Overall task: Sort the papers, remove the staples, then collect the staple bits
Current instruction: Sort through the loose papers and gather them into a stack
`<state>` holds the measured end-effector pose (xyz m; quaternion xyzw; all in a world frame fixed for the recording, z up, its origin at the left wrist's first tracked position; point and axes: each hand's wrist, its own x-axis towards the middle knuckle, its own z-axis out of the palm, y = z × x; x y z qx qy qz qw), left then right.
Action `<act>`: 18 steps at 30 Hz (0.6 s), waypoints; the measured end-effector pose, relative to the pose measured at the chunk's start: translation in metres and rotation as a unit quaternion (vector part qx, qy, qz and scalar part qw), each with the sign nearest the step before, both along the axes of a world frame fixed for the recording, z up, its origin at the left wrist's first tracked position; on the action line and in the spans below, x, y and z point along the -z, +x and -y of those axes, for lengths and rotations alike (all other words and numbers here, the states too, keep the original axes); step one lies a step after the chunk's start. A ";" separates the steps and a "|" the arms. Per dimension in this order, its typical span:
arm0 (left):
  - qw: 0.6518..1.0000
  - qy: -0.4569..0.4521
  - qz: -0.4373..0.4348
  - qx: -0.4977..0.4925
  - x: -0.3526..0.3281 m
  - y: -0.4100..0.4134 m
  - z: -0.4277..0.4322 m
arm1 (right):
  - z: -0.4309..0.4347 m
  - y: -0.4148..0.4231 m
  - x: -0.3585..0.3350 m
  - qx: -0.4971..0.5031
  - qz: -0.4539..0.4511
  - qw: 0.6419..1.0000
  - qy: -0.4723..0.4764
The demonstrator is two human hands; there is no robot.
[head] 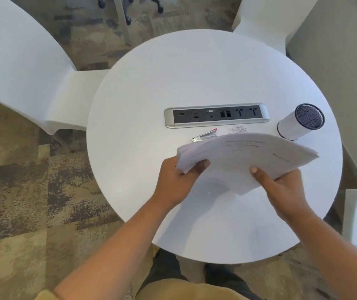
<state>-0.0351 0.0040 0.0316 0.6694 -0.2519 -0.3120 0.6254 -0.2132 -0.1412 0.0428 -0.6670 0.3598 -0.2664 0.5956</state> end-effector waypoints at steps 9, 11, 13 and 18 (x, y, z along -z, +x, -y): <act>0.993 -0.004 -0.112 -0.029 -0.006 0.039 -0.005 | 0.012 0.010 0.009 -0.064 -0.095 0.987 0.108; 0.993 0.005 -0.102 -0.055 -0.003 0.043 -0.004 | 0.016 0.013 0.016 -0.103 -0.107 0.976 0.162; 0.992 0.015 -0.094 -0.086 0.008 0.044 -0.003 | 0.024 0.019 0.023 -0.141 -0.126 0.962 0.197; 0.976 0.086 -0.143 -0.143 0.044 0.043 0.000 | 0.048 0.045 0.046 -0.139 -0.192 0.948 0.211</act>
